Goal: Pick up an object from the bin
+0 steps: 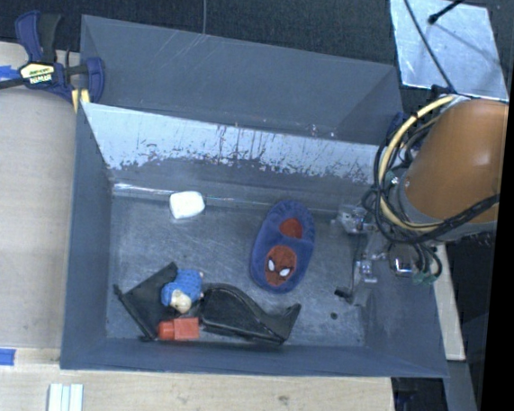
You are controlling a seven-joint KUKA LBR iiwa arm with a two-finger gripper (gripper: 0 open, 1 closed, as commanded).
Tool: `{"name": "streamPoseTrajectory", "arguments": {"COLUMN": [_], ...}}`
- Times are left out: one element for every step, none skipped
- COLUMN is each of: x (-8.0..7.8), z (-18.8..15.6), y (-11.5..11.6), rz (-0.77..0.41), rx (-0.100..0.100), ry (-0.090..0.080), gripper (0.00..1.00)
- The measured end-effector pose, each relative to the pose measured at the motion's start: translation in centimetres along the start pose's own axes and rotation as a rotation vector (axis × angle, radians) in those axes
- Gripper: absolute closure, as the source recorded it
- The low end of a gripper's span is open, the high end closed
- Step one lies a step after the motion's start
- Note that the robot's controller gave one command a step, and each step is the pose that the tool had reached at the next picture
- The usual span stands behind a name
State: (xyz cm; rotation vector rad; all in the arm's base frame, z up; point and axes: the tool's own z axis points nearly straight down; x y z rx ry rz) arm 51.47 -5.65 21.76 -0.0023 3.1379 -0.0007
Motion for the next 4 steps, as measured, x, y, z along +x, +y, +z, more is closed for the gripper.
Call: {"name": "streamPoseTrajectory", "arguments": {"x": [-2.2,-10.0,-10.0,-2.2], "z": [14.5,14.7,14.5,-0.8], "y": [3.6,6.1,6.0,5.3], "rz": [-0.053,-0.296,-0.294,-0.276], "rx": [0.002,-0.002,0.000,0.001], "ry": [-0.013,0.000,-0.001,-0.006], "gripper": [0.00,0.00,1.00,1.00]}}
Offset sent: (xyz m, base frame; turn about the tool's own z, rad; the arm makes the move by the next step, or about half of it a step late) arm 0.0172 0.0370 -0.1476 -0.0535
